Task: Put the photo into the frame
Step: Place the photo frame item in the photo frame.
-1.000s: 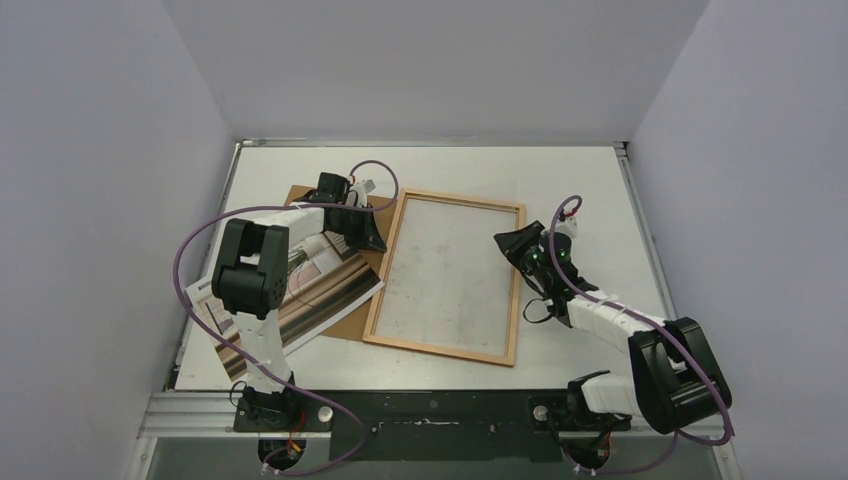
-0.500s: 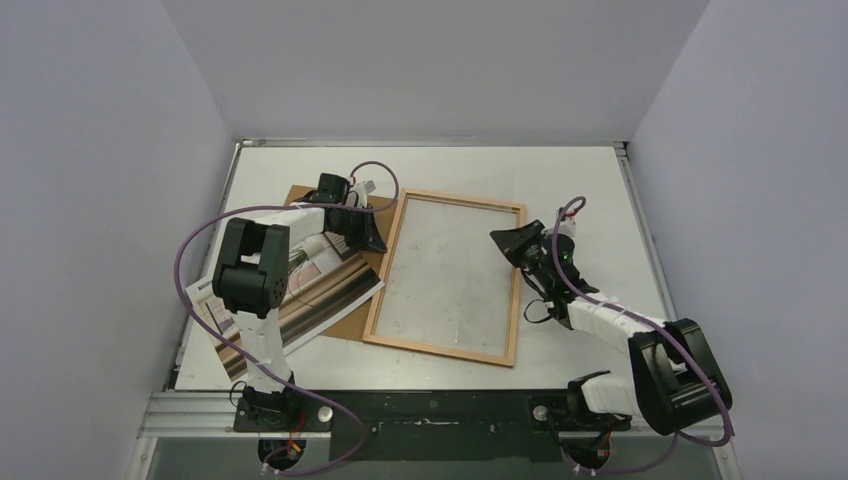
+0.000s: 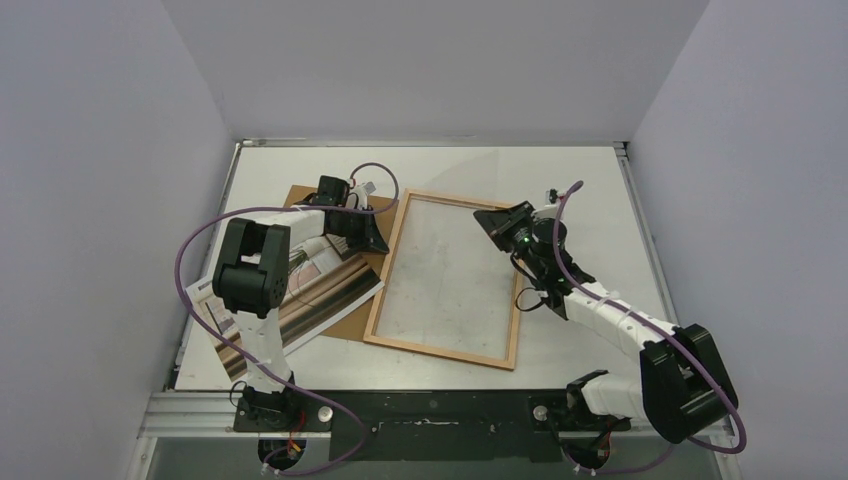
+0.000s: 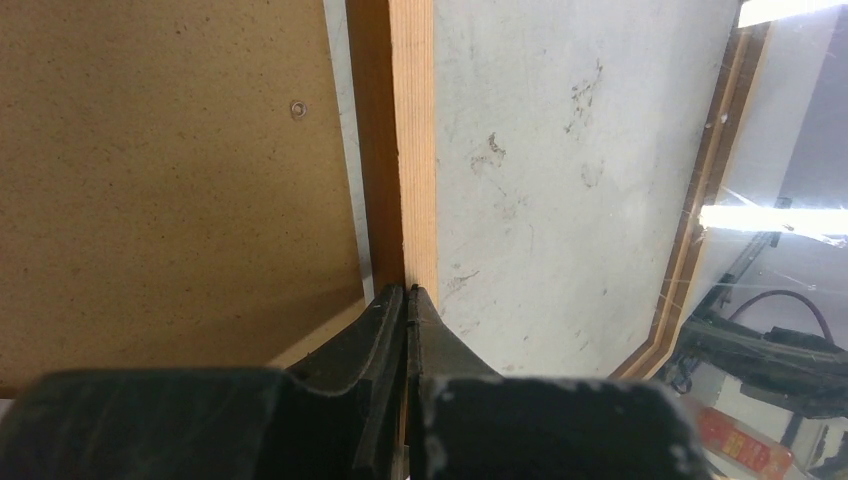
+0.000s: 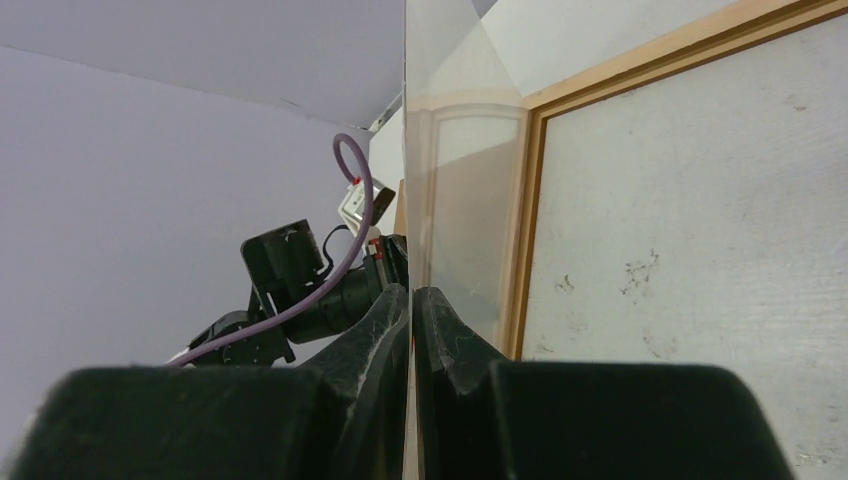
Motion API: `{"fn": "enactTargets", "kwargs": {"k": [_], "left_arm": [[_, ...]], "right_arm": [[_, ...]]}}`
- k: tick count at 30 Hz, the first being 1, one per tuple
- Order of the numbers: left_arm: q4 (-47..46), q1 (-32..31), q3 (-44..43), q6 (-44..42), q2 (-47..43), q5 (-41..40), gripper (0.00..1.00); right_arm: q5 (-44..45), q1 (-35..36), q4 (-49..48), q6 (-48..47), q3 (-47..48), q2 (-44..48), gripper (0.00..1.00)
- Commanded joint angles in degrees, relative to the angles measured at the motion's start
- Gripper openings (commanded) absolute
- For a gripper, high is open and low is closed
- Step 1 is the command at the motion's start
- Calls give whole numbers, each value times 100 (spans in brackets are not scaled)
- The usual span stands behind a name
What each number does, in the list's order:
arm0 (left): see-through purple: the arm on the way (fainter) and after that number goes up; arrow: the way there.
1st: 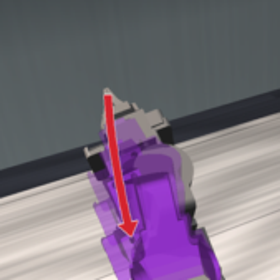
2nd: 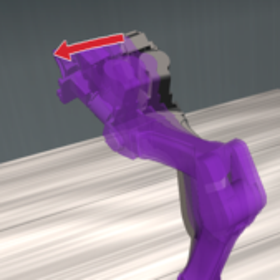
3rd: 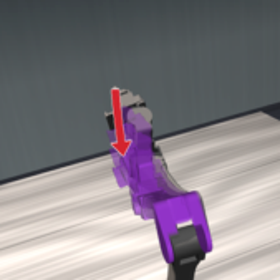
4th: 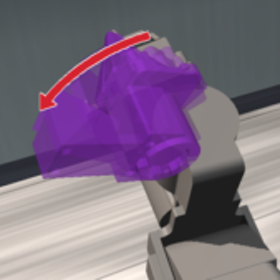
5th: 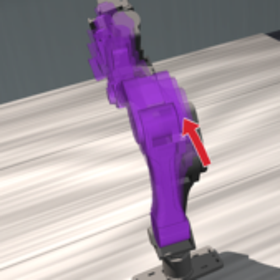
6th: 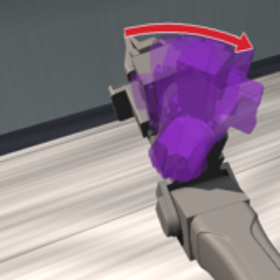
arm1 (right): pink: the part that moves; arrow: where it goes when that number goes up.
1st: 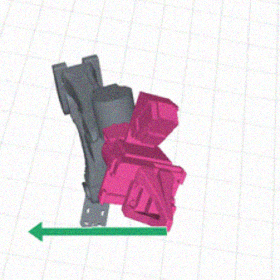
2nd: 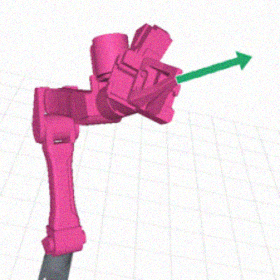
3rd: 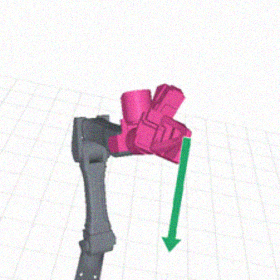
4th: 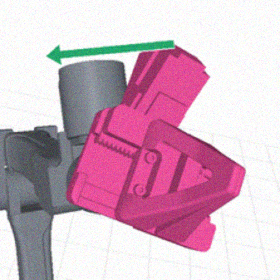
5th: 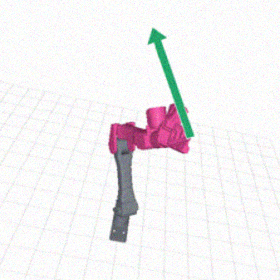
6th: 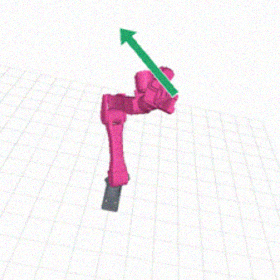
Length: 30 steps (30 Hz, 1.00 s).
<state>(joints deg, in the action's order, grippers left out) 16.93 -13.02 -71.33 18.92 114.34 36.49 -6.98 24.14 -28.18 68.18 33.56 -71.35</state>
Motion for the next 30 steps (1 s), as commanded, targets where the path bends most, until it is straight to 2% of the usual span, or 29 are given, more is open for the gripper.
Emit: {"fn": "enactTargets", "kwargs": {"k": [1,15,30], "left_arm": [[-49,-49,84,7,110,136,0],[-15,-35,78,-37,83,113,0],[65,-39,45,-106,90,99,0]], "right_arm": [[292,127,29,-72,332,167,5],[681,118,30,-550,-132,260,5],[-36,-205,-310,-1216,79,-215,6]]}}
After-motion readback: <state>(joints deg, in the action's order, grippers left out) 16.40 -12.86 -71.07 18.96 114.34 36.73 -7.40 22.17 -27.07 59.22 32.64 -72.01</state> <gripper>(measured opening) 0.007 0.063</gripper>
